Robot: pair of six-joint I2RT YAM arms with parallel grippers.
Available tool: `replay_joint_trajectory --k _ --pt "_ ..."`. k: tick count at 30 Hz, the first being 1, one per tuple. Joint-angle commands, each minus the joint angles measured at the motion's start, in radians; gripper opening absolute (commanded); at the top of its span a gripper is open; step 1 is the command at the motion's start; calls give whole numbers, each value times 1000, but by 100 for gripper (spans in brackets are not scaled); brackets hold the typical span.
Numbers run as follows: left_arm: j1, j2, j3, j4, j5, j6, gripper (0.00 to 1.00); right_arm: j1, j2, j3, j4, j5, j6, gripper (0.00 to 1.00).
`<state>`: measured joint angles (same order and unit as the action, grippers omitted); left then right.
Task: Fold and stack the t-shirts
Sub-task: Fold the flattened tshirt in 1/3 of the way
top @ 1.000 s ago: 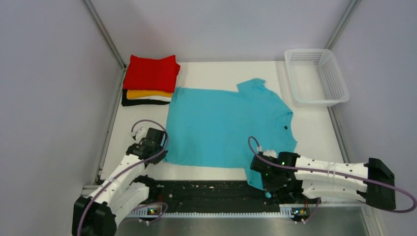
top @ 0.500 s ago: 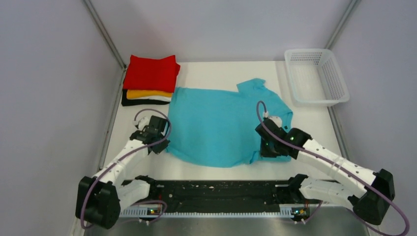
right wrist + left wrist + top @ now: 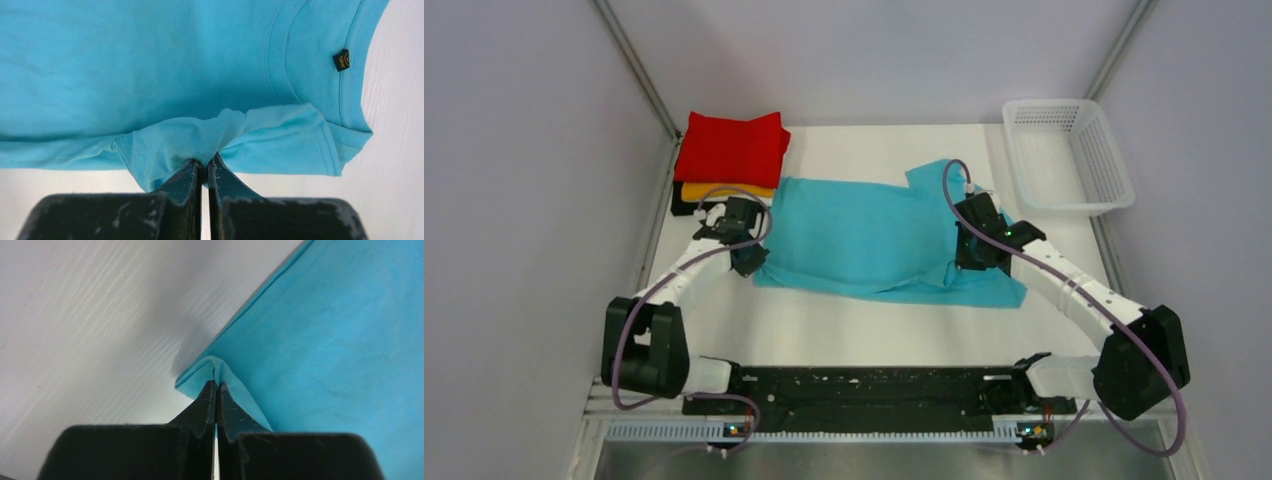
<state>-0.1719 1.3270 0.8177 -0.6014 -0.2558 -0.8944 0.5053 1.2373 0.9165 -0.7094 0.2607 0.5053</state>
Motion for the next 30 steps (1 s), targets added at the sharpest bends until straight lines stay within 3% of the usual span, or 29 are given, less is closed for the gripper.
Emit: replay_joint_trajectory --k 1,14,15,22,23,24,25,26,27,29,30 --pt "9 92 89 77 26 39 0 -73 63 58 85 -66 -43 0" --pt "33 335 256 81 56 68 1 -177 280 197 125 -61 -68 0" --pt "35 347 271 79 57 67 3 -182 302 207 128 -62 -71 0" --pt "81 410 354 46 49 21 45 -256 558 404 151 -98 -61 6" --pt "93 410 366 40 54 5 50 -272 602 448 147 -111 -53 12" --pt "104 404 373 40 65 -1 57 -285 645 497 130 -115 -42 29" --pt "110 392 379 37 79 -2 72 -289 675 533 112 -108 -36 47" --pt "113 376 390 25 88 0 95 -290 690 556 101 -107 -32 57" --pt "114 355 396 8 82 0 98 -289 685 556 100 -115 -30 63" --pt "114 304 387 -6 67 4 99 -288 635 510 124 -113 -27 86" --pt "114 277 377 -7 65 12 99 -288 598 473 138 -108 -26 89"
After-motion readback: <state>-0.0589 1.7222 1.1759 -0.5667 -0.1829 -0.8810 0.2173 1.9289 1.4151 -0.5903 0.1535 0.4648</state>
